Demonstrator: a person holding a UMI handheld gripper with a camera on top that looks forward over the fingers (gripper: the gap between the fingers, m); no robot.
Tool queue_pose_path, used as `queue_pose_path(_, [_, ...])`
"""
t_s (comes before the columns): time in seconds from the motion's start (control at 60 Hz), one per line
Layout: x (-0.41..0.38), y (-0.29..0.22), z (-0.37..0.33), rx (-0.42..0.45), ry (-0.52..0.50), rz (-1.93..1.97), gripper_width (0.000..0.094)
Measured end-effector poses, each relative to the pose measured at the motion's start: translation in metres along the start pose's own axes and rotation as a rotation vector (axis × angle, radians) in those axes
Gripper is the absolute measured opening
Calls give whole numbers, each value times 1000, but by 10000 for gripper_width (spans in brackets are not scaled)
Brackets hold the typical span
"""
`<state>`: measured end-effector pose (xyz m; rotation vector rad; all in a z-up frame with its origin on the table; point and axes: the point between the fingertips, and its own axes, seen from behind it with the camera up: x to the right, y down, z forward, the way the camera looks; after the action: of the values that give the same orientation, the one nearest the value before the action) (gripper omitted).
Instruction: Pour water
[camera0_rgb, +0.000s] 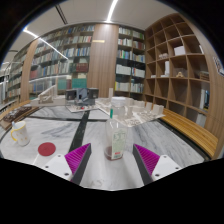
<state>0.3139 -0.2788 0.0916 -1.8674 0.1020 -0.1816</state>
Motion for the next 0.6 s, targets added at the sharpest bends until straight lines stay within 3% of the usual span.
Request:
queue_pose_path(0.267, [12,-11,104,22,41,3,814])
queue_pose_path(0.333, [11,-9,115,23,38,2,708])
queue_pose_path(0.367, [11,-9,118,28,37,0,606])
queue_pose_path(0.55, [8,-13,117,57,18,17,454])
queue_pose_path(0.583, [11,-13,116,51,25,20,467])
queue_pose_path(0.6, [10,-12,116,49,30,19,417])
